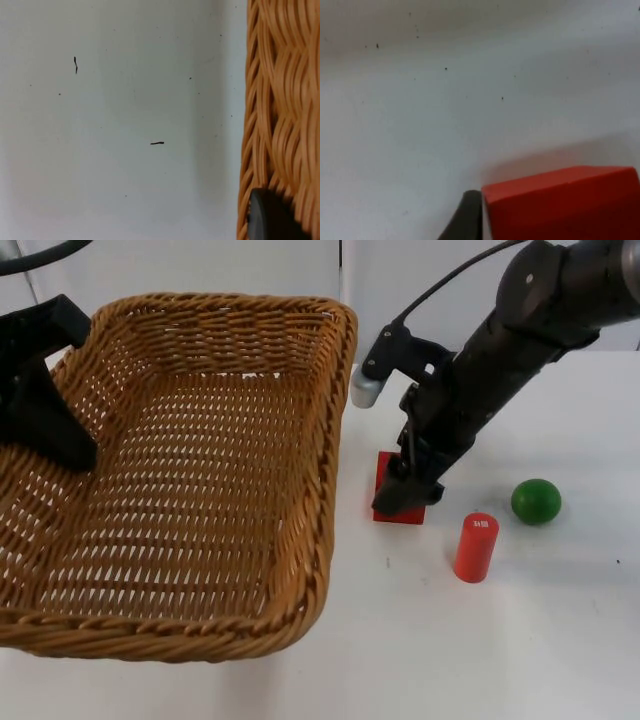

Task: Pick up the basket with the left hand and place the object to the left of the red cylinder into the basket with the right hand.

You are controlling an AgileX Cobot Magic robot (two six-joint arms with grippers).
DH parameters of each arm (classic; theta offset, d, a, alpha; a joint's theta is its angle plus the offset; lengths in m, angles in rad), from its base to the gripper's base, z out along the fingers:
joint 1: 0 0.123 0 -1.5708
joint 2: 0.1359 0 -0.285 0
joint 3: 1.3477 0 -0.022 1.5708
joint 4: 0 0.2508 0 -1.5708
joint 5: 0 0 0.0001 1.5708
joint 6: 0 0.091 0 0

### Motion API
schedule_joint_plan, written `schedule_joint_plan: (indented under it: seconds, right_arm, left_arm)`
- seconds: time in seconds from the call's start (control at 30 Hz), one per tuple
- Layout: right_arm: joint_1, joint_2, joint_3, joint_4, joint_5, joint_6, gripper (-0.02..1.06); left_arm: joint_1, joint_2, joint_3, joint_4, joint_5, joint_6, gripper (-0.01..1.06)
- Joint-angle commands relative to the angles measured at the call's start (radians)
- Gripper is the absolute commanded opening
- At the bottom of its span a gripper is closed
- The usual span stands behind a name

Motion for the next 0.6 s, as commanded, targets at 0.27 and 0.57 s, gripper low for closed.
schedule_joint_plan:
  seconds: [0.27, 0.57]
  right_arm:
    - [0.005, -0.002, -0.005, 0.004, 0.023, -0.017, 0.70]
    - [0.005, -0.002, -0.005, 0.003, 0.028, -0.013, 0.29]
  left_arm:
    - [0.002, -0.017, -0.002, -0.039, 0.005, 0.002, 0.00]
    - [0.002, -0.017, -0.002, -0.039, 0.003, 0.002, 0.00]
